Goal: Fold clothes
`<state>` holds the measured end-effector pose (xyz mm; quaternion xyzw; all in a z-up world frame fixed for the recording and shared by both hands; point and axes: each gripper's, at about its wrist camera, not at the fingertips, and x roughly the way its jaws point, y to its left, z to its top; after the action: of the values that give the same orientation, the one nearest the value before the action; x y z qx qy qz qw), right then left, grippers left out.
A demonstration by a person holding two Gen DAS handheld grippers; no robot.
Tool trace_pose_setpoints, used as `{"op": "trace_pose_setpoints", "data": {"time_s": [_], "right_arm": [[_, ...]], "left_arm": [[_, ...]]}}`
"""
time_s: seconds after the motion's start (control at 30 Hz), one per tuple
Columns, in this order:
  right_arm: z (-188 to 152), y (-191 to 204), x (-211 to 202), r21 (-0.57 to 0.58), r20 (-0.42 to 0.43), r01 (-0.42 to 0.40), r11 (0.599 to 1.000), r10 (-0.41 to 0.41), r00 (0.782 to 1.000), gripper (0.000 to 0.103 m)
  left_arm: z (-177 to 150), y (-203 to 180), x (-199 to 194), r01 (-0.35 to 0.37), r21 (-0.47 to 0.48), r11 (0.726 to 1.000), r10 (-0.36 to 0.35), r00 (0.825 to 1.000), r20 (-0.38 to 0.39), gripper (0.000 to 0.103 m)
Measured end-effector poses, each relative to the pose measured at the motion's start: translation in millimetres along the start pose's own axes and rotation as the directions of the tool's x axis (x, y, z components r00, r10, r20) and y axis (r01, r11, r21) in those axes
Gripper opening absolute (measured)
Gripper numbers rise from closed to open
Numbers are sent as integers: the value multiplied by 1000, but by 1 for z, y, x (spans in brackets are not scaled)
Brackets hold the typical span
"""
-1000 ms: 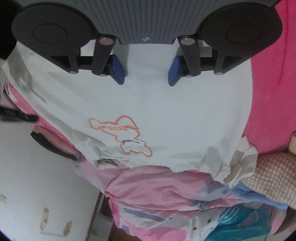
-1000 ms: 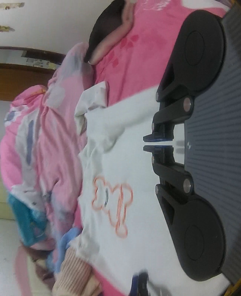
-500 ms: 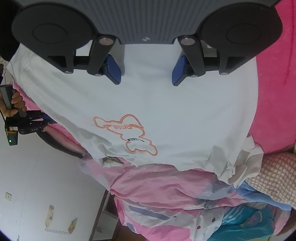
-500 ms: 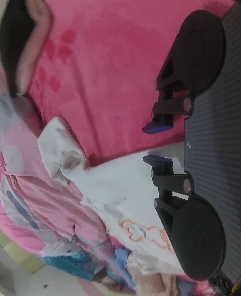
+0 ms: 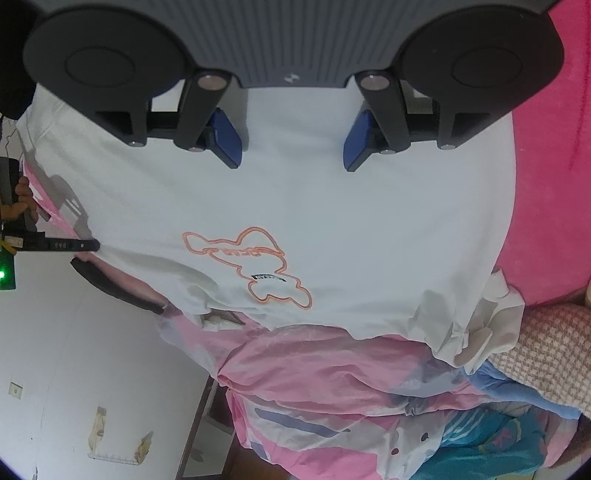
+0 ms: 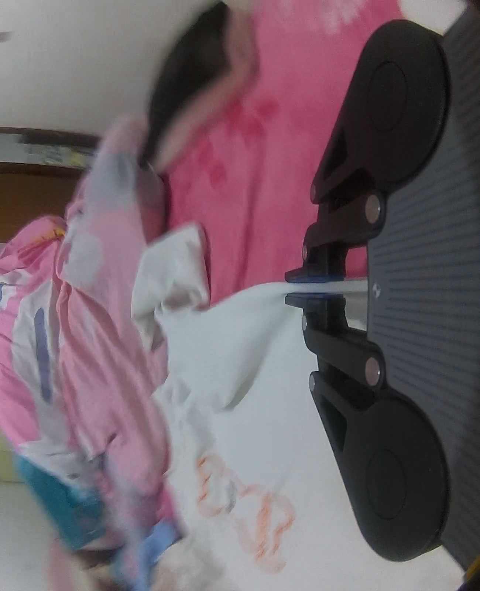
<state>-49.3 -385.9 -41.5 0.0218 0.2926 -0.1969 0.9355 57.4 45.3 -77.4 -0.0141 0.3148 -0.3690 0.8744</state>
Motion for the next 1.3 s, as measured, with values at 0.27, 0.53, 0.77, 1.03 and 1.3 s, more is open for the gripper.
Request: {"op": "trace_pose_setpoints", "data": {"time_s": [0.27, 0.53, 0.77, 1.03, 1.3], "right_arm": [[-4, -44, 14, 216, -56, 22, 976, -10, 998, 25], [-20, -73, -65, 417, 2, -209, 885, 229, 973, 23], [-73, -61, -86, 386, -195, -64, 920, 149, 969, 0], [-51, 30, -119, 314, -94, -288, 905, 332, 939, 1], [-64, 97, -84, 180, -94, -395, 901, 415, 905, 0]], "left_arm": [[-1, 2, 0, 3, -2, 1000, -3, 1000, 5, 62], [0, 6, -1, 18, -17, 1000, -18, 1000, 8, 62], [0, 2, -1, 5, 0, 1000, -5, 1000, 2, 62], [1, -3, 0, -20, 31, 999, 20, 1000, -8, 63], [1, -5, 0, -29, 41, 999, 30, 999, -14, 63]]}}
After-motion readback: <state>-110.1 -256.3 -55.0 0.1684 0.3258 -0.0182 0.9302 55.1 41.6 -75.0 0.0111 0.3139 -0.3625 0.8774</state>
